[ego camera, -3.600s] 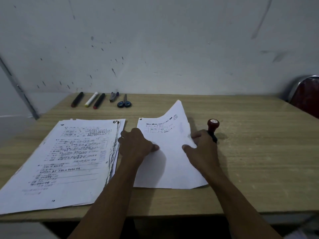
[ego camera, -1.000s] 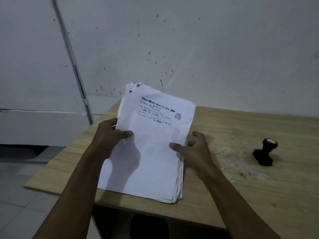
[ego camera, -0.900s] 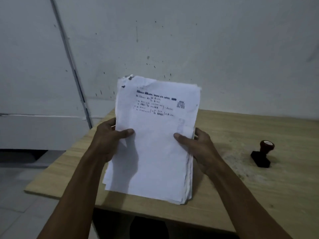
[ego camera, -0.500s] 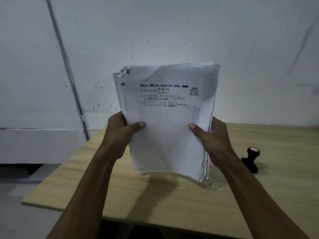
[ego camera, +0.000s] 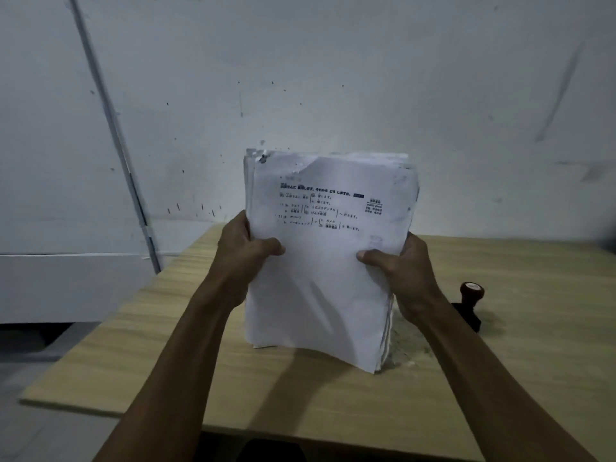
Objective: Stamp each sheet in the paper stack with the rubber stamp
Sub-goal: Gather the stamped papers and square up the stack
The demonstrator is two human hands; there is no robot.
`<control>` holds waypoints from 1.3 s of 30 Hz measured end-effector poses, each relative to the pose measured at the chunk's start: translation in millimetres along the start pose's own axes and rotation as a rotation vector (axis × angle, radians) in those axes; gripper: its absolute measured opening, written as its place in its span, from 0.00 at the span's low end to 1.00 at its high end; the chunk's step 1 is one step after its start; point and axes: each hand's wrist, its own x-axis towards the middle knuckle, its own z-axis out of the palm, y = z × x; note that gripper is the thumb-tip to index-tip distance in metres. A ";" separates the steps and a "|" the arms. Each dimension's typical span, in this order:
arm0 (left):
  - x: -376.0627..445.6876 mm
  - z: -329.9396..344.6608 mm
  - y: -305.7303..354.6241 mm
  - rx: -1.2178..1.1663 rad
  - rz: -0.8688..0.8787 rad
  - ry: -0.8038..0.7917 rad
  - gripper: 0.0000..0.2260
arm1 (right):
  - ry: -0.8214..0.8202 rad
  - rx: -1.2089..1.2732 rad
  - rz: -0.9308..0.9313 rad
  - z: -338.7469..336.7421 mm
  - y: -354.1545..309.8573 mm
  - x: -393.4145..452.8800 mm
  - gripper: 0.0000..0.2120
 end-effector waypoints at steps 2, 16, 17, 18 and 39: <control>0.2 -0.5 -0.9 -0.008 0.000 0.015 0.24 | -0.006 -0.014 -0.012 1.8 -0.4 2.1 0.16; -1.6 -10.1 -19.4 -0.072 -0.064 0.074 0.17 | -0.015 -0.015 0.111 -0.6 23.2 4.8 0.15; -3.2 -8.9 -26.6 -0.077 -0.098 0.083 0.17 | -0.015 -0.021 0.135 -2.3 29.7 2.0 0.16; -5.4 -7.3 -33.9 -0.073 -0.131 0.095 0.15 | -0.013 -0.032 0.159 -3.7 36.1 -1.0 0.16; -17.7 17.1 -45.1 0.169 -0.098 0.083 0.14 | 0.028 -0.161 0.166 -7.1 33.9 -14.9 0.20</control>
